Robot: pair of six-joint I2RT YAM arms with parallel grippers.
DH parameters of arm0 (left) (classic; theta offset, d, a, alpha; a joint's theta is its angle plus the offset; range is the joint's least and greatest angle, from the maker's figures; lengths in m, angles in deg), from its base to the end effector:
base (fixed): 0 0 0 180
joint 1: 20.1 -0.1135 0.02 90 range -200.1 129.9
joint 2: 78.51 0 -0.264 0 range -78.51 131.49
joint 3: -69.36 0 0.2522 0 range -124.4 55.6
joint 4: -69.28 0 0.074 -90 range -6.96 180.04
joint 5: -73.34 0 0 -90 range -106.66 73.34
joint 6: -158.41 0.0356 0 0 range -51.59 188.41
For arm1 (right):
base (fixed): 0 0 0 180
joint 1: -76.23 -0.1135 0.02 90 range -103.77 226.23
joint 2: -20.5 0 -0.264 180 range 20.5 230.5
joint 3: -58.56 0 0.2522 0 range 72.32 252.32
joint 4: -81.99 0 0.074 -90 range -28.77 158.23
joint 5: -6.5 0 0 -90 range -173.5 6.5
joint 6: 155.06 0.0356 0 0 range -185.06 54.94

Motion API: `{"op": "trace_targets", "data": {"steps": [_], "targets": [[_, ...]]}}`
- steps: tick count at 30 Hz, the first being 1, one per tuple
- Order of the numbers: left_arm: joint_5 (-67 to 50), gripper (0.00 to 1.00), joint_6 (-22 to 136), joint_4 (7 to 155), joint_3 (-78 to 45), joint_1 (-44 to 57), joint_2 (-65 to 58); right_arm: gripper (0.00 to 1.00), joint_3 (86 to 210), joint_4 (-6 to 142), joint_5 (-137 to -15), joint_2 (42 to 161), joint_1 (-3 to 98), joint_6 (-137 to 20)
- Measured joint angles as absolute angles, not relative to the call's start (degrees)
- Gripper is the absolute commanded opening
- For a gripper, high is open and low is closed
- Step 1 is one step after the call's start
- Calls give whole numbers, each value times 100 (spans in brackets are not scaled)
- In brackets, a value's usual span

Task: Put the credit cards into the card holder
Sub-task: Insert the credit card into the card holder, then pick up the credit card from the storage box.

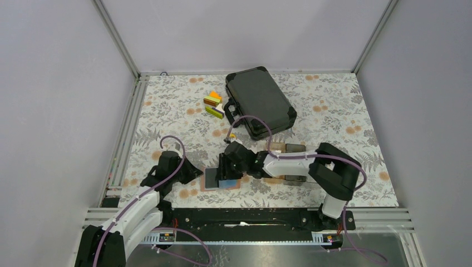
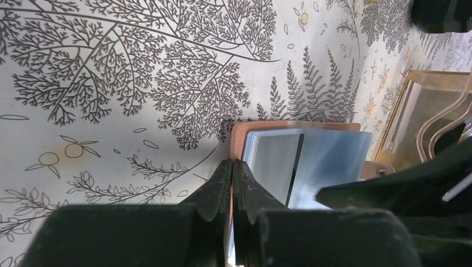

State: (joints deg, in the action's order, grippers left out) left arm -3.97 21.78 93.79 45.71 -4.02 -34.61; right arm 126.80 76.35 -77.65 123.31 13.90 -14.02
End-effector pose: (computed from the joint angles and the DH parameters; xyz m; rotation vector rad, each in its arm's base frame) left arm 0.1358 -0.0473 0.1327 -0.5399 2.4111 -0.7695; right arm 0.1685 0.3292 0.1572 -0.3101 2.5247 1.0575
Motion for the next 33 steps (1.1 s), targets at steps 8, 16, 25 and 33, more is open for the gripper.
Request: {"op": "trace_targets", "data": {"steps": [8,16,25,33], "targets": [[-688,18,2007,9536,4571,-402,-3761,58,13191,5642,-8744,11035,1467,-2398],[-1140,95,1970,10200,4488,-415,-4558,52,13139,3998,-9164,9625,2881,-3165],[-1343,99,2274,10946,3443,-457,-4493,44,12446,3069,-9264,8794,4671,-3786],[-1367,99,2857,11518,2425,-557,-4351,36,12070,2886,-9197,8766,5064,-4003]]}}
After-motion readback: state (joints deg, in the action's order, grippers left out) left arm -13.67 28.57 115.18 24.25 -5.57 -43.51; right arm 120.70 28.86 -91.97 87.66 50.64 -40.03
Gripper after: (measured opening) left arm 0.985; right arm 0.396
